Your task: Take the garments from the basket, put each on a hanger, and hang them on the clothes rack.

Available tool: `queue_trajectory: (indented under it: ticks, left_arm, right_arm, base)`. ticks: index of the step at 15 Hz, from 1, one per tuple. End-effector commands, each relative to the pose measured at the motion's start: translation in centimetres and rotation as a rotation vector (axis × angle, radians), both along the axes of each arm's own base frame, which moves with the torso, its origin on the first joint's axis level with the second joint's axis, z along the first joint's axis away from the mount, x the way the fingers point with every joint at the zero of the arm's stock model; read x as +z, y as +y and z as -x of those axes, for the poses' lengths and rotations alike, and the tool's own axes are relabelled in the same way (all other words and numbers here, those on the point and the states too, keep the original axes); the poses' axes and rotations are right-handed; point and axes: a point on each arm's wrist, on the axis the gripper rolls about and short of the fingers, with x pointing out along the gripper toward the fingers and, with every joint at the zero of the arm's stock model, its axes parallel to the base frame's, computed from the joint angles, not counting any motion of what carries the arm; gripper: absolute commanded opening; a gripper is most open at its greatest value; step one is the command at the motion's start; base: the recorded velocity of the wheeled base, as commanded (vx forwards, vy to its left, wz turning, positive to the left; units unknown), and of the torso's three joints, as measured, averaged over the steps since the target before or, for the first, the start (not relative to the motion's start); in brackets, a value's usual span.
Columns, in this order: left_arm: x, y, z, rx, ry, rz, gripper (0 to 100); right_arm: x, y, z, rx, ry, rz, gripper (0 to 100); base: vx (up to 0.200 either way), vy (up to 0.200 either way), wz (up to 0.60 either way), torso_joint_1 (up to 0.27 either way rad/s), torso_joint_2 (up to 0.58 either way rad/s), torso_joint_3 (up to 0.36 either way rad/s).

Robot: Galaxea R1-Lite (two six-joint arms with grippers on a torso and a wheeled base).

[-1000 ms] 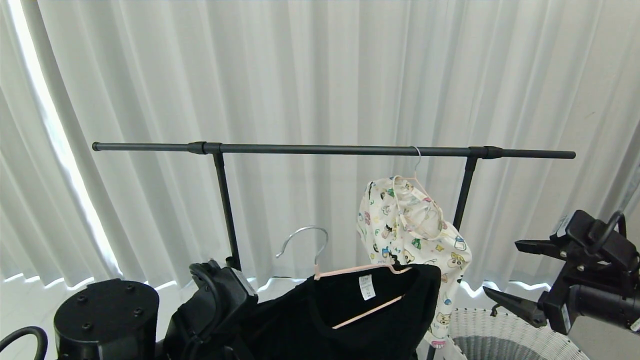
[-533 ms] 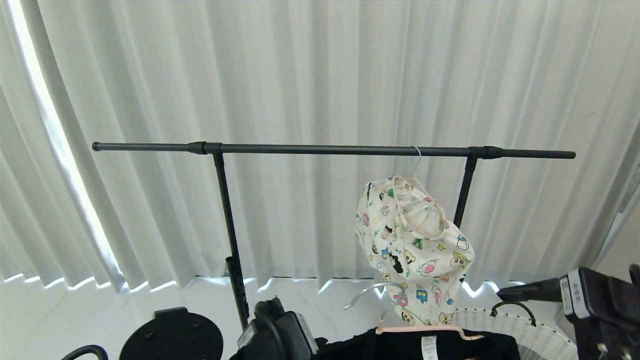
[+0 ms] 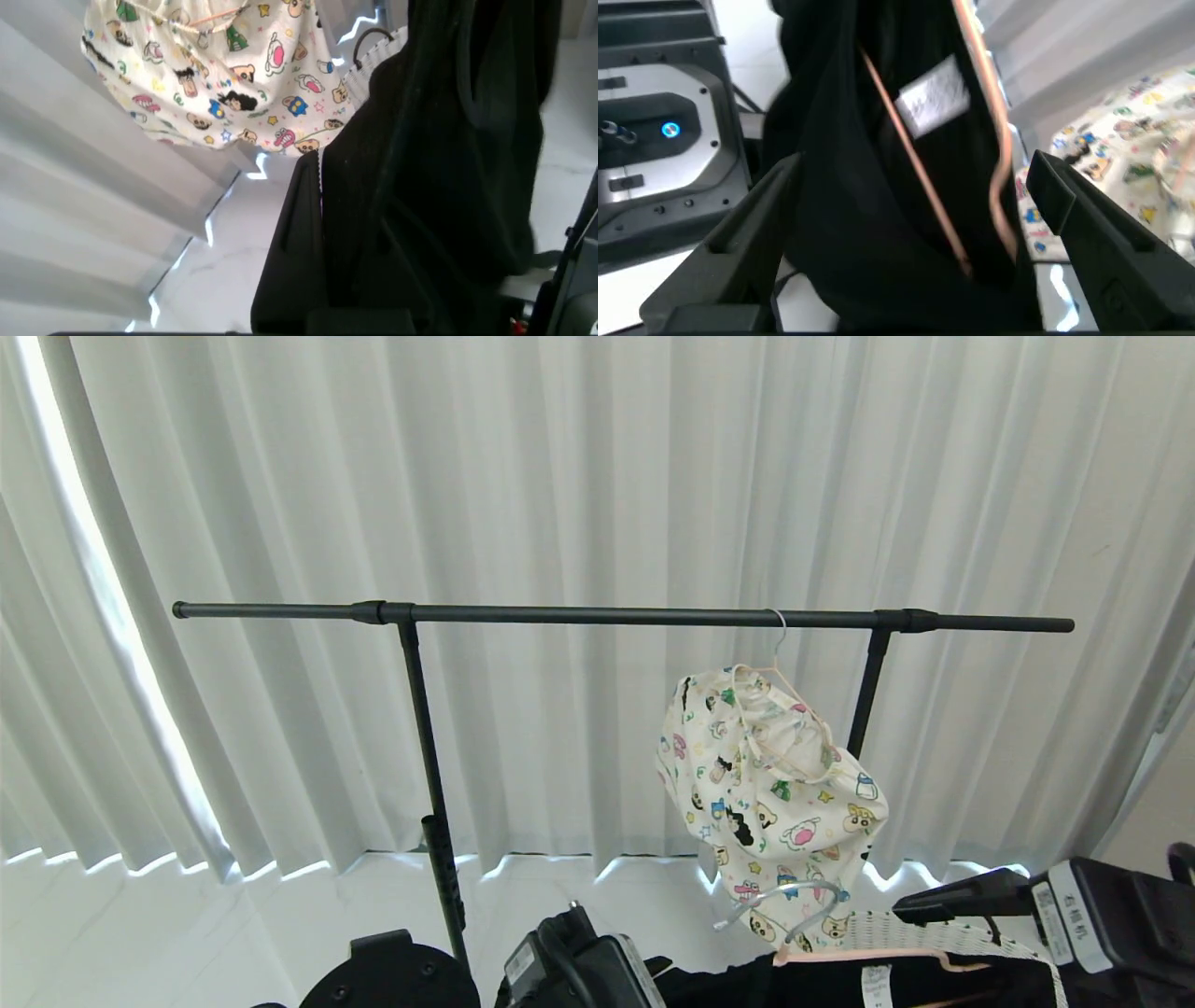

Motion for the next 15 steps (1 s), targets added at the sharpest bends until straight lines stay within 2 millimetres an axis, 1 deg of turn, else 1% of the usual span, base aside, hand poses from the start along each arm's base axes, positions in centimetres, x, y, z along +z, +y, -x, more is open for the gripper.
queue_trajectory:
  ticks: [1,7,12,13,15]
  left_arm:
    - [-0.4,-0.2,-0.1,-0.014,-0.015,-0.026,0]
    - [-0.2,-0.3,0.0,-0.039,-0.029,-0.008,0]
    - [0.1,-0.4,-0.1,-0.042,-0.037,0.007,0]
    - [0.1,-0.4,-0.1,-0.042,-0.038,0.009,0]
    - [0.1,-0.4,-0.1,-0.042,-0.039,0.010,0]
  right_arm:
    - [-0.5,1.5,-1.6,0.010,0.045,0.029,100]
    - [-1.6,2.4,-2.6,0.013,0.090,0.071,100]
    - [-2.0,2.3,-3.0,-0.012,0.102,0.092,100]
    - [-2.1,2.3,-3.1,-0.014,0.102,0.095,0]
    - [-2.0,2.4,-3.1,-0.018,0.099,0.096,0]
  base:
    - [0.000,0.000,0.00,0.000,0.00,0.000]
    - [0.000,0.000,0.00,0.000,0.00,0.000]
    - [0.000,0.000,0.00,0.000,0.00,0.000]
    - [0.000,0.000,0.00,0.000,0.00,0.000]
    - [0.000,0.000,0.00,0.000,0.00,0.000]
